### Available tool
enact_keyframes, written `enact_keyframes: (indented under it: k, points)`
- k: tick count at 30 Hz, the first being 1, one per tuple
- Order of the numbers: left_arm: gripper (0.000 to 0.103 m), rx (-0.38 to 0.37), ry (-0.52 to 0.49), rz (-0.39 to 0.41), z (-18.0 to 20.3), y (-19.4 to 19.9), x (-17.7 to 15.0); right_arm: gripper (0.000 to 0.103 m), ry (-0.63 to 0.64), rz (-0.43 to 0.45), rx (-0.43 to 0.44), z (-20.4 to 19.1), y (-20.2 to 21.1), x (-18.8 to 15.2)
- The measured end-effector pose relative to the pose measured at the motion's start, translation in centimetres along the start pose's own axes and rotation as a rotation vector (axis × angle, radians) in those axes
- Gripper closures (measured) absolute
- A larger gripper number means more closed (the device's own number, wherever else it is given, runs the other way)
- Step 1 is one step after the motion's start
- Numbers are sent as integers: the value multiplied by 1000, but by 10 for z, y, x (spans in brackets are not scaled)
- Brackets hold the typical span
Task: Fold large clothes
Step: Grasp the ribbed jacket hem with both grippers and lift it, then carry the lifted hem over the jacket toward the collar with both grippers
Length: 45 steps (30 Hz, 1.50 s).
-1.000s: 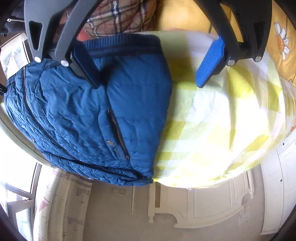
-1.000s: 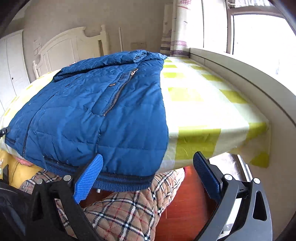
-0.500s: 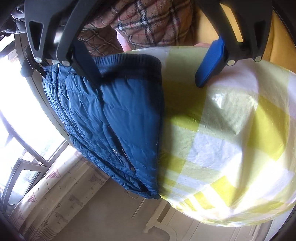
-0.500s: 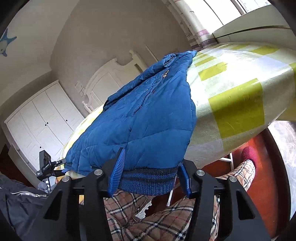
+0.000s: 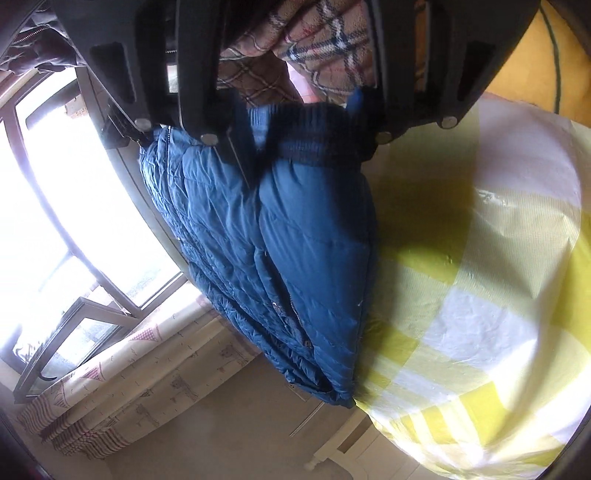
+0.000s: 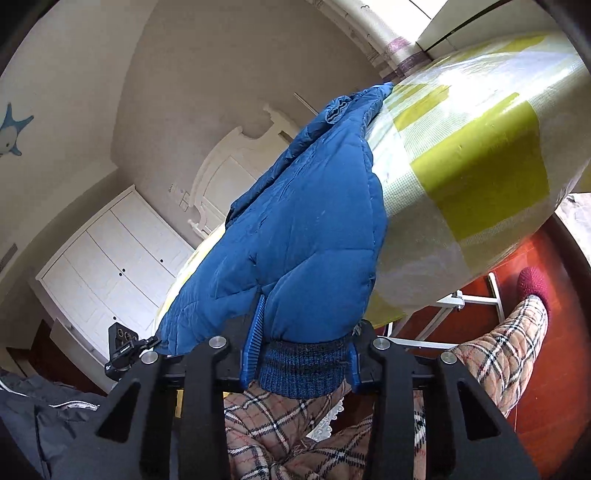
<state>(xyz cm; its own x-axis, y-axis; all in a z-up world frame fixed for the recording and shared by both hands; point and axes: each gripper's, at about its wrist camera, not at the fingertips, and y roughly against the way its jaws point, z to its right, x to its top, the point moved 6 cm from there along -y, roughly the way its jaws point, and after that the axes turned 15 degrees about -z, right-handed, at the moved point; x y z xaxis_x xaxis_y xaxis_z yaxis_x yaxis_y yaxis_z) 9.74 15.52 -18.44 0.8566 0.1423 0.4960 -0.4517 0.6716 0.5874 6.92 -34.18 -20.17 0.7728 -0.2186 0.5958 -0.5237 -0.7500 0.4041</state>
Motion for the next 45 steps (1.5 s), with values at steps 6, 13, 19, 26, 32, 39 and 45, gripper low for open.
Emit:
enact_keyframes:
  k: [6, 13, 19, 26, 32, 39, 45]
  points:
    - [57, -36, -10, 40, 16, 13, 12, 70, 23, -21, -28, -12, -1, -1]
    - [78, 55, -66, 42, 37, 9, 20, 84, 103, 11, -118, -21, 1, 3]
    - [90, 30, -151, 87, 69, 49, 9, 90, 231, 90, -113, -79, 43, -10]
    - [90, -34, -101, 79, 73, 120, -47, 90, 298, 34, 5, -148, 86, -69]
    - [88, -194, -152, 200, 108, 176, -27, 90, 412, 168, 52, -204, 113, -21]
    - [82, -170, -169, 200, 167, 127, 166, 90, 322, 213, -57, -195, 61, 171]
    - [35, 39, 102, 127, 92, 3, 294, 82, 16, 38, -225, -78, -34, 259]
